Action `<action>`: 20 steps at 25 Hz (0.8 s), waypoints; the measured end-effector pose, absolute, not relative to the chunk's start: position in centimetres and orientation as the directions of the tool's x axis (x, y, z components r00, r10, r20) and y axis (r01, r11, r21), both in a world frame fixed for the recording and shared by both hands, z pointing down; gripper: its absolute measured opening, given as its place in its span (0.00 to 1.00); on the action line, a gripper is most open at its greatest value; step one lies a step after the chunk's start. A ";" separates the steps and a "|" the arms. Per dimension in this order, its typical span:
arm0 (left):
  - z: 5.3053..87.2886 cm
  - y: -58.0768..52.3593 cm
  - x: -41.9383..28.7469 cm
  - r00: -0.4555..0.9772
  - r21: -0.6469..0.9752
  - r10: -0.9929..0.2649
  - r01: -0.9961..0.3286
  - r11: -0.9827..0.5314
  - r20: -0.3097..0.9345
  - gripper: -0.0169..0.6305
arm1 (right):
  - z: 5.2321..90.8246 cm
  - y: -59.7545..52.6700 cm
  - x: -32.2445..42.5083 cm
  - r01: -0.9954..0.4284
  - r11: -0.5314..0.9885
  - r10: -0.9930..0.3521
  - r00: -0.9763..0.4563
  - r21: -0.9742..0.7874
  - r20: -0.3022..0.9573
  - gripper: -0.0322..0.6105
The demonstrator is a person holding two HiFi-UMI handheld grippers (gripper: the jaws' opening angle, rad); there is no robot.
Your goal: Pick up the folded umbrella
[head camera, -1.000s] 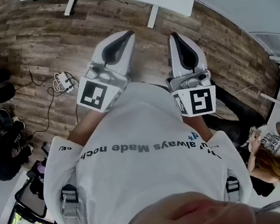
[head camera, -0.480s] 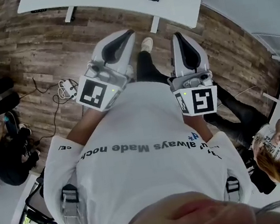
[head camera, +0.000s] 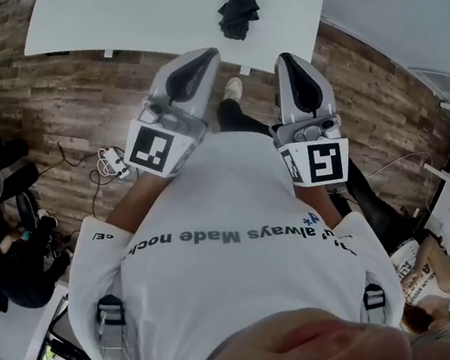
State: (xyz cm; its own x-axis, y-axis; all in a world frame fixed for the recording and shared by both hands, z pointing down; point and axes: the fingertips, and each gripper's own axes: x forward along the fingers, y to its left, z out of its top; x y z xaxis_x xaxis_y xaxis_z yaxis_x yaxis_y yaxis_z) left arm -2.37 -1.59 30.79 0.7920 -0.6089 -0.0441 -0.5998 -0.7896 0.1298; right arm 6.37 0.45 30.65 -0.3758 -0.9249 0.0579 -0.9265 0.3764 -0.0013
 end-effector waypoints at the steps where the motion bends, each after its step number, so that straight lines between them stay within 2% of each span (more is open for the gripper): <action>1: 30.7 -2.9 -1.5 0.793 0.121 -0.608 -0.600 -0.791 -0.044 0.03 | 30.4 -0.8 7.2 -0.926 0.378 -0.925 -0.377 0.002 0.054 0.05; 13: 31.8 -17.5 7.1 0.758 0.140 -0.652 -0.644 -0.752 -0.022 0.03 | 31.3 -15.2 16.4 -0.917 0.399 -0.914 -0.398 -0.001 0.076 0.05; 20: 32.7 -22.2 6.1 0.766 0.148 -0.642 -0.634 -0.759 -0.009 0.03 | 32.1 -20.0 15.5 -0.920 0.391 -0.916 -0.391 -0.019 0.093 0.05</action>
State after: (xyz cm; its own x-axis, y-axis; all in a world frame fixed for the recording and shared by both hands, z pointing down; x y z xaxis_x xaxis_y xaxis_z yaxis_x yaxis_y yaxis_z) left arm 6.13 -22.19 32.70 0.7664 -0.6423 -0.0089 -0.6343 -0.7588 0.1481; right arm 15.46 -20.01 32.14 -0.3907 -0.9158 0.0930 -0.9203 0.3907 -0.0191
